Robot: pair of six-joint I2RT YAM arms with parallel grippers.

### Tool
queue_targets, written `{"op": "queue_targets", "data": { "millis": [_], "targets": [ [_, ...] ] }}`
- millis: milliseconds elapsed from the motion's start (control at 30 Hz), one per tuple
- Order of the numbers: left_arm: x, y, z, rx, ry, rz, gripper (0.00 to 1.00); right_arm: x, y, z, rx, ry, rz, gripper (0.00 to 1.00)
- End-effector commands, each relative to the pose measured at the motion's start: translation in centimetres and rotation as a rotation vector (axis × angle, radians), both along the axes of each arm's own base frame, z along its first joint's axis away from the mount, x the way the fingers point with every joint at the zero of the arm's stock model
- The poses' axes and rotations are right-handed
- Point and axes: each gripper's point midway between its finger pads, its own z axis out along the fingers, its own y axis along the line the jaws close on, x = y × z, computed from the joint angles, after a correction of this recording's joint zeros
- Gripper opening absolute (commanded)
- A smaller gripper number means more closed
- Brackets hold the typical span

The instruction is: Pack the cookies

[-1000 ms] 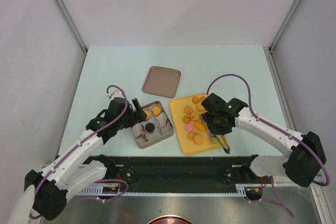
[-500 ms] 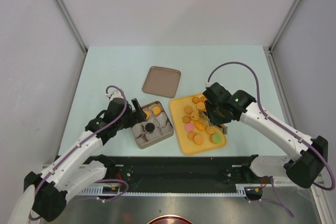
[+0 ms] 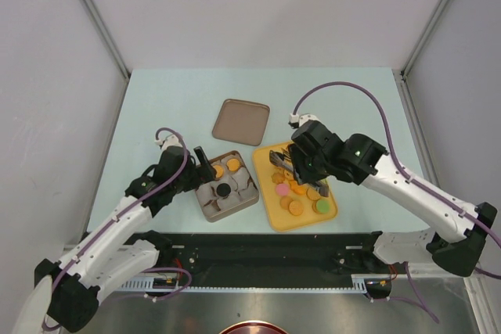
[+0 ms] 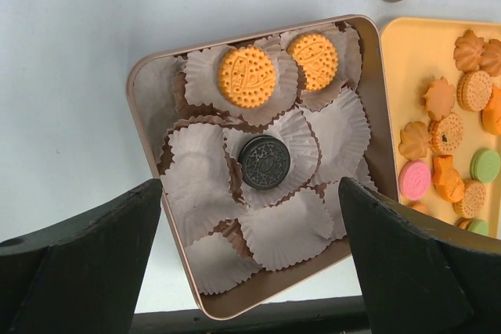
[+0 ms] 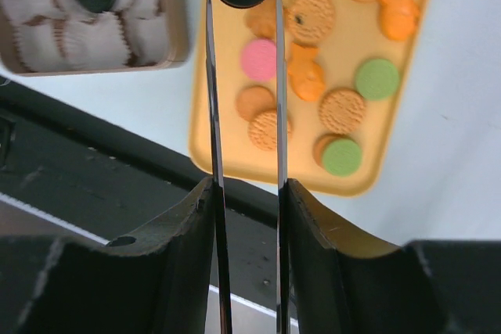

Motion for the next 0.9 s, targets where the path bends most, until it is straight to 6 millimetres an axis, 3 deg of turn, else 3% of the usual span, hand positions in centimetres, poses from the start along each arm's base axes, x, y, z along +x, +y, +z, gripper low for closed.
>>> {"op": "queue_targets", "data": {
  "millis": [0, 200, 400, 533, 867],
  "targets": [
    [0.9, 0.4, 2.5, -0.007, -0.062, 0.033, 1.00, 0.2, 4.8, 2.5, 0.105, -0.065, 0.083, 0.37],
    [0.7, 1.2, 2.6, 0.010, -0.067, 0.052, 1.00, 0.0, 9.1, 1.8, 0.129, -0.057, 0.182, 0.37],
    [0.4, 1.4, 2.4, 0.015, -0.065, 0.053, 1.00, 0.0, 11.8, -0.1, 0.108, -0.031, 0.242, 0.37],
    [0.2, 1.5, 2.0, 0.017, -0.058, 0.055, 1.00, -0.1, 12.9, -0.6, 0.102, -0.023, 0.266, 0.37],
    [0.3, 1.2, 1.6, 0.010, -0.049, 0.042, 1.00, -0.3, 12.6, -2.5, 0.046, 0.006, 0.266, 0.38]
  ]
}}
